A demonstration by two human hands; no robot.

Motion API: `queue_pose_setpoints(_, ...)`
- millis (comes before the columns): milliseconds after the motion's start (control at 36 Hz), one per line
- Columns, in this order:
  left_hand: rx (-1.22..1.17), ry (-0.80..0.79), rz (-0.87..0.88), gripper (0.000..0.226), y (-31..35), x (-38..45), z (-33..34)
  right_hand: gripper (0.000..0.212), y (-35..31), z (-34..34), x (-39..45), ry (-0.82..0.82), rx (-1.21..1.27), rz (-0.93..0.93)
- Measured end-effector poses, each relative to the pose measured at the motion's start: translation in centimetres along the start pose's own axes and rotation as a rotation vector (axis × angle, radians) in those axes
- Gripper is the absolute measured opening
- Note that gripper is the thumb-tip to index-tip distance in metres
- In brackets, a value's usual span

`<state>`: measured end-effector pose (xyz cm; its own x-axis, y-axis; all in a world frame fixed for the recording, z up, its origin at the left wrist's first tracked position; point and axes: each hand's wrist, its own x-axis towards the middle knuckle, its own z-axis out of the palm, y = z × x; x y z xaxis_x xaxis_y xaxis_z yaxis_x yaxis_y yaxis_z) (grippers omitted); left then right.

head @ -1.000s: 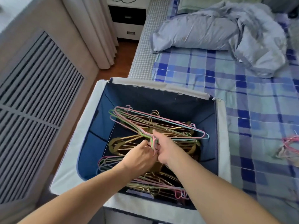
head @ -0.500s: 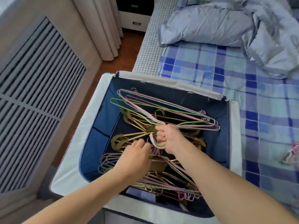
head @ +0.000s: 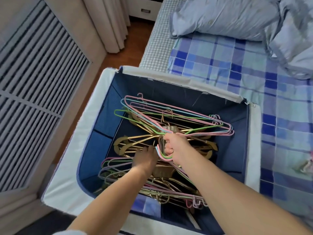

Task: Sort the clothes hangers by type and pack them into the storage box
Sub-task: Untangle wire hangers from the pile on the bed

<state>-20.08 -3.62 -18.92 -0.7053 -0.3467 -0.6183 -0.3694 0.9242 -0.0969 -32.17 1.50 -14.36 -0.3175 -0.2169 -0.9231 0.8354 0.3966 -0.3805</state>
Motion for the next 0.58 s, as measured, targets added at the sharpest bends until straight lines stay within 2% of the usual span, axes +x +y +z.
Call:
queue_pose_setpoints(111,0.139,-0.037,0.12,0.042,-0.2,-0.1,0.0,0.009,0.0,-0.1,0.2,0.001,-0.018,0.013)
queue_pose_setpoints(222,-0.187,0.01,0.048,0.036,-0.8,-0.5,0.6,0.013,-0.6,-0.2,0.1,-0.009,-0.031,0.03)
queue_pose_setpoints(250,-0.155,0.027,0.108,0.035,-1.3,-0.6,0.7,0.016,-0.6,-0.3,0.3,-0.013,-0.021,0.035)
queue_pose_setpoints(306,-0.138,-0.073,0.161,0.035,-1.8,-1.5,0.3,0.021,-0.8,-0.4,0.5,-0.019,-0.01,0.047)
queue_pose_setpoints(389,-0.089,-0.138,0.085,0.04,-3.6,-2.8,0.3,0.016,-0.7,-0.3,0.8,-0.025,-0.027,0.058)
queue_pose_setpoints(583,-0.04,-0.182,0.15,0.032,-4.9,-3.1,0.5,0.02,2.1,-0.2,2.5,0.052,-0.149,-0.043)
